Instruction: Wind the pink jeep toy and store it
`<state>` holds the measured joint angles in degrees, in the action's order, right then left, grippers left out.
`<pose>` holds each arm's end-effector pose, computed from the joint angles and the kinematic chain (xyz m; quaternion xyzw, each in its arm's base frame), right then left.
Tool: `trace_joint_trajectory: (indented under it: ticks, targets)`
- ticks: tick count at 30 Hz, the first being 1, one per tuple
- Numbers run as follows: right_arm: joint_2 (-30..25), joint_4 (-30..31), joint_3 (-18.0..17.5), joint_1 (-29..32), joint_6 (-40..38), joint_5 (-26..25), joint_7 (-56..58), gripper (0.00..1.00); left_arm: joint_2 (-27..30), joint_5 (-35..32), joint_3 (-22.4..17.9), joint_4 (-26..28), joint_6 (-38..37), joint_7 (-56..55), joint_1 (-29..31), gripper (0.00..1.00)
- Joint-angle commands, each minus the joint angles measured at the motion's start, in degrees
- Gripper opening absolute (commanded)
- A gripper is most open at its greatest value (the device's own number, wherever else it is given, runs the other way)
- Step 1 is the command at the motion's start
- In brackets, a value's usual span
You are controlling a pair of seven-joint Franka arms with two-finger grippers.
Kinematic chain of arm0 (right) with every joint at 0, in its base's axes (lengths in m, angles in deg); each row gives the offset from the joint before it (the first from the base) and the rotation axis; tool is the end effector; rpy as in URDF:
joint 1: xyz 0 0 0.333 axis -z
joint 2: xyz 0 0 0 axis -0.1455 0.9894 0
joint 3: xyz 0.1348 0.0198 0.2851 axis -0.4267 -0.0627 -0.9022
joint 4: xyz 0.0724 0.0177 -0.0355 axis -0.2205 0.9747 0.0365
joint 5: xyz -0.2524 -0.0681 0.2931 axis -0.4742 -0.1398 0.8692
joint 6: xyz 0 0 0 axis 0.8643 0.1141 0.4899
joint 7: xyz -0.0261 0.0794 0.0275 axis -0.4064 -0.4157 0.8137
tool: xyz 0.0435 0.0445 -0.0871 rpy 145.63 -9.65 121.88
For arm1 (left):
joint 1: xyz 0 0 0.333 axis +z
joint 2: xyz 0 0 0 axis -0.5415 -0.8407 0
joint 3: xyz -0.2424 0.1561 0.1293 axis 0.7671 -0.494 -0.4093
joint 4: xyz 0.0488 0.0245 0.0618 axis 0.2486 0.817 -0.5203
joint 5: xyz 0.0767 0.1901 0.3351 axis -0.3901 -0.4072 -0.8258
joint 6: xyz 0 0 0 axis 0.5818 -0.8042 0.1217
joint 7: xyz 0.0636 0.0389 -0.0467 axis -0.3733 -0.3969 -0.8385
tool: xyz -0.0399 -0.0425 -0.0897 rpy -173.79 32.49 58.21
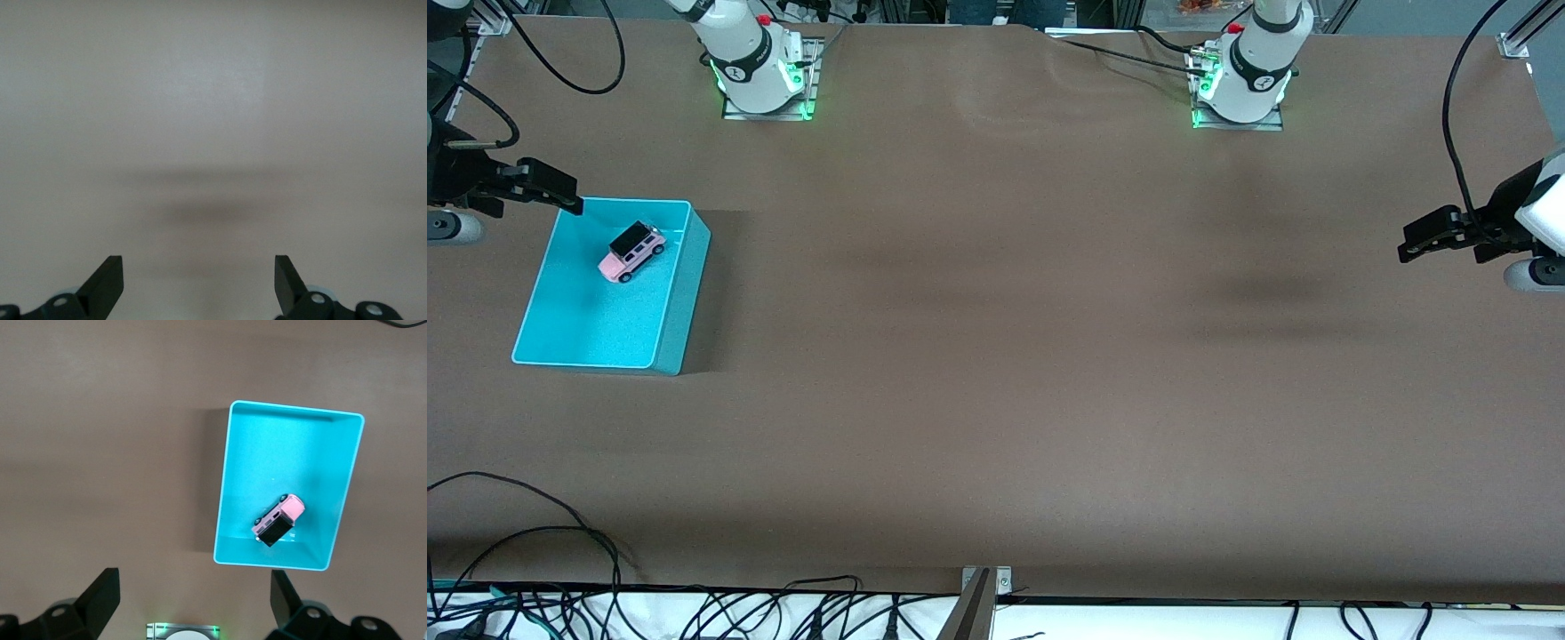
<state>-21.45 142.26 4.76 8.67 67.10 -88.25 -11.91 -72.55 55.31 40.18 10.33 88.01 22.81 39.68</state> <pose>0.5638 -0.0057 0.5981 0.9972 0.0314 -0.0666 0.0130 0.5871 0.0174 0.5861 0.9994 0.0108 -0.0328 0.0100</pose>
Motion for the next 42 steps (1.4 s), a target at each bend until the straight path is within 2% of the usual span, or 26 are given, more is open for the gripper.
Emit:
trace_joint_trajectory:
  ticks: [1, 42]
  targets:
    - [0.2, -0.6, 0.1, -0.2, -0.2, 0.9, -0.5, 1.0, 0.4, 0.8, -0.1, 0.6, 0.6, 1.1, 0.1, 1.0]
    - [0.0, -0.7, 0.3, -0.1, -0.3, 0.8, 0.6, 1.0, 0.3, 0.8, -0.1, 0.7, 0.6, 1.1, 0.2, 1.0]
